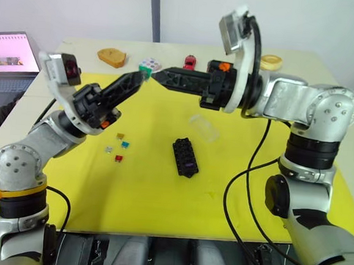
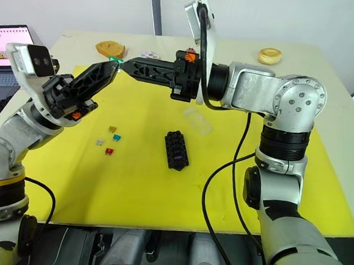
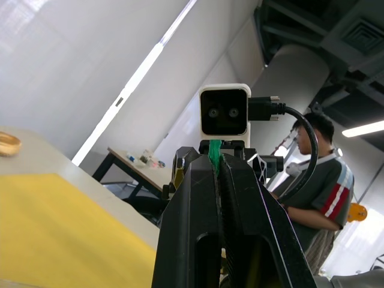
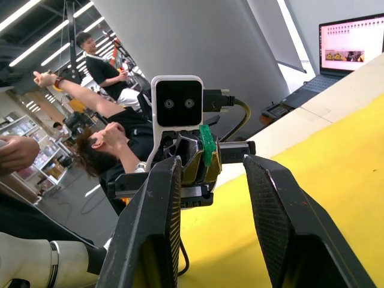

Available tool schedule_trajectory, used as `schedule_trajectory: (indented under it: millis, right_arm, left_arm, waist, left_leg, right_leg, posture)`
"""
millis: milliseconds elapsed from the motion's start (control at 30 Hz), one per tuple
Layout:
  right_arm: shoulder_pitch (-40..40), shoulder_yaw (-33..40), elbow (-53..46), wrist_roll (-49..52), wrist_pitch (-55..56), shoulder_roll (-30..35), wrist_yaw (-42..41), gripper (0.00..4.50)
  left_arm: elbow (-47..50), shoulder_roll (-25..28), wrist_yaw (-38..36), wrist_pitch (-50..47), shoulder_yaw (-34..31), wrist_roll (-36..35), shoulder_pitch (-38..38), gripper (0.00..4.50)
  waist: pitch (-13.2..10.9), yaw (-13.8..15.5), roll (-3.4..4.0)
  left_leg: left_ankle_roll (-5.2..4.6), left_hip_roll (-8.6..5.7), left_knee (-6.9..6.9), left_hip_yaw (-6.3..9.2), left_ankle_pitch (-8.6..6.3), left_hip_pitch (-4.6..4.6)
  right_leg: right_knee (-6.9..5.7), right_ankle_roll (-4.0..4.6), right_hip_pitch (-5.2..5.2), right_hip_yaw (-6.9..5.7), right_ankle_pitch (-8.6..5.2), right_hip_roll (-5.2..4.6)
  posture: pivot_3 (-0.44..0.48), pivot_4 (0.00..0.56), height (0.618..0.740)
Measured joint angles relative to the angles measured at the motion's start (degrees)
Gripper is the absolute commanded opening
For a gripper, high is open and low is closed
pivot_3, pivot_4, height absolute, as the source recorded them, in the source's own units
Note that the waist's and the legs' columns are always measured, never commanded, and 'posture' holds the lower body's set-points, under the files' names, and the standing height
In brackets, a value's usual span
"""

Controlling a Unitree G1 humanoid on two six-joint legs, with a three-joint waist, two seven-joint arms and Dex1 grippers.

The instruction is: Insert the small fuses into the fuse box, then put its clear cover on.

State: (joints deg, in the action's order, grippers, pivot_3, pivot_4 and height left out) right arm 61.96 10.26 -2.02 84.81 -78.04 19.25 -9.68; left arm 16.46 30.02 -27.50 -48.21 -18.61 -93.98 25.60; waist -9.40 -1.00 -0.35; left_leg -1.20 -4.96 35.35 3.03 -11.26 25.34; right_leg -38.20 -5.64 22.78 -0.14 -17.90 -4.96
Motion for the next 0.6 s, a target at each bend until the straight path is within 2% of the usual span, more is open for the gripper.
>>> schedule_trajectory:
  millis: [300,400,467,600]
  right_arm:
    - [-0.06,-0.70,0.00,1.55,0.92,0.28,0.48,1.75]
    - [-0.07,-0.90,0.00,1.98,0.98,0.74,0.68,0.86]
    - [-0.19,-0.98,0.03,2.04,1.21,1.00,1.15,0.01]
    - [-0.29,-1.02,0.03,2.15,1.41,1.06,1.19,0.01]
  left_arm:
    - [0.18,-0.18,0.04,0.03,1.53,0.83,0.00,0.00]
    - [0.18,-0.19,0.07,0.12,1.55,0.89,0.00,0.00]
    - [0.51,-0.25,0.00,0.16,1.55,0.87,0.07,0.00]
    - [0.58,-0.26,0.09,0.20,1.56,0.89,0.13,0.00]
  waist:
    - [0.00,0.00,0.00]
    - [0.00,0.00,0.00]
    - [0.00,0.02,0.00]
    - [0.00,0.01,0.00]
  left_leg:
    - [0.00,0.00,0.00,0.00,0.00,0.00]
    - [-0.01,0.00,0.00,0.00,0.00,0.00]
    - [0.00,0.00,0.00,0.00,0.00,0.00]
    - [-0.01,0.00,0.00,0.00,0.00,0.00]
  right_leg:
    - [0.00,0.00,0.00,0.00,0.00,0.00]
    - [0.00,0.00,0.00,0.00,0.00,0.00]
    - [0.00,0.00,0.00,0.00,0.00,0.00]
    - [0.00,0.00,0.00,0.00,0.00,0.00]
  posture:
    - [0.000,0.150,0.740]
    - [0.000,0.150,0.740]
    - [0.000,0.150,0.740]
    - [0.000,0.150,0.740]
